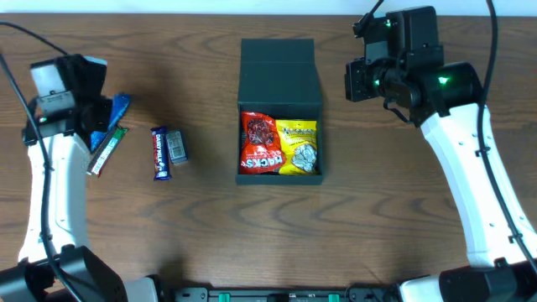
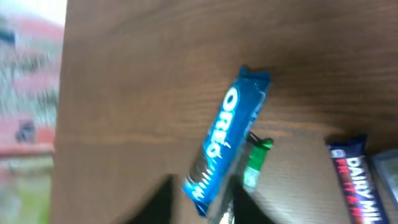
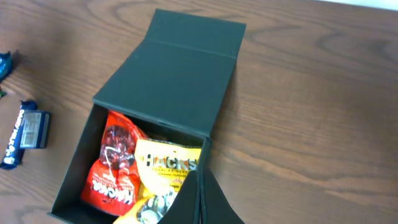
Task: Pack container
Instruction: 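Withdraw both grippers from the box, then grasp the blue Oreo pack with the left gripper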
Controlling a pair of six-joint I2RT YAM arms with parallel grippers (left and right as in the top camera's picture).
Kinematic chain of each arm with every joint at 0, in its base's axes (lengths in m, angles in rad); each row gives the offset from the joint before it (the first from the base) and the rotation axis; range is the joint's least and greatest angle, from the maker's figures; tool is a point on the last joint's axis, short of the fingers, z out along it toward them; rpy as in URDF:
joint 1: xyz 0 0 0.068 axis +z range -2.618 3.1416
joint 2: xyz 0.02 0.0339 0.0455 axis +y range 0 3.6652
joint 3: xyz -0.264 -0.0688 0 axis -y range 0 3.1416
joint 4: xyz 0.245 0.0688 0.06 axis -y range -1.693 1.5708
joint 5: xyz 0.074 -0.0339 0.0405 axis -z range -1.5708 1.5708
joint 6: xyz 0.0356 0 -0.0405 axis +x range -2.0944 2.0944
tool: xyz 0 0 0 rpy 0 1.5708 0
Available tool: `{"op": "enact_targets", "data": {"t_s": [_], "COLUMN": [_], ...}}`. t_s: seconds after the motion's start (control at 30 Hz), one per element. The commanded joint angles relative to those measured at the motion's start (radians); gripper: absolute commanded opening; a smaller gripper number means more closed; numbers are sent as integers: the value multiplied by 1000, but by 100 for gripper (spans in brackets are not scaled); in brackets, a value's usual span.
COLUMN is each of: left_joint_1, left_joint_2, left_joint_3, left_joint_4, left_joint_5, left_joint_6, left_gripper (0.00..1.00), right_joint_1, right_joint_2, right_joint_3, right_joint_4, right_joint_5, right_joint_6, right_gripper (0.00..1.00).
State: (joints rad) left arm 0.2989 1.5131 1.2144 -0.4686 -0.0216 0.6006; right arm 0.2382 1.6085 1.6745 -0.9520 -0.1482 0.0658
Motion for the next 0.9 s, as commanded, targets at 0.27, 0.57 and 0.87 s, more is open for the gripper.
{"op": "enact_targets", "data": {"t_s": [0.27, 0.57, 0.87], "left_joint_1": [61, 62, 62], "left_joint_2": [225, 364, 430], "left_joint_3": [12, 13, 12], "left_joint_4": [121, 177, 216], "left_joint_5": [124, 126, 124], "left_joint_6": [155, 158, 159], "left_gripper": [71, 74, 75], "right_joint_1": [-5, -3, -1], "right_joint_2": [-4, -4, -4], "right_joint_3": [-2, -2, -2], "right_joint_4": [-32, -52, -51], "right_joint_5": [3, 3, 3], "right_joint_6": [62, 106, 121], "right_gripper": [2, 1, 2]}}
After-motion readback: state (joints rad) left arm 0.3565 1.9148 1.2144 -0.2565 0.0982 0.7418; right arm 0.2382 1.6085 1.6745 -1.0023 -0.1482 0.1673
